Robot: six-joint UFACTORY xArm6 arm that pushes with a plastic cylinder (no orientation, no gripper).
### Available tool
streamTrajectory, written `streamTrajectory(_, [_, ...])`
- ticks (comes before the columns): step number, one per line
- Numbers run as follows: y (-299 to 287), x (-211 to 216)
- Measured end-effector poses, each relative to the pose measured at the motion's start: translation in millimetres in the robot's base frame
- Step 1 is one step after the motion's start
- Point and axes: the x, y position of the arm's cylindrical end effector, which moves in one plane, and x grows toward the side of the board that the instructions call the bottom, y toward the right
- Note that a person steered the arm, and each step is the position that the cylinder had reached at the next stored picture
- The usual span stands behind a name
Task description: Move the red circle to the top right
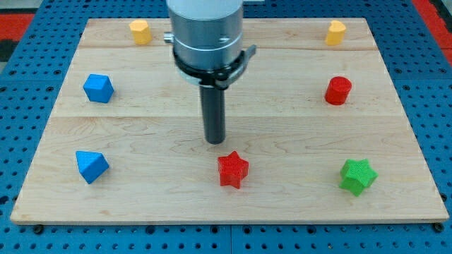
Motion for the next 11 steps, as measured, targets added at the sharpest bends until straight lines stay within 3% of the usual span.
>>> streamTrajectory(2, [155,-21])
streamTrajectory(3, [174,-19])
streamTrajectory(6, [170,-25])
streamTrajectory(9, [190,-62])
streamTrajectory(11, [192,-110])
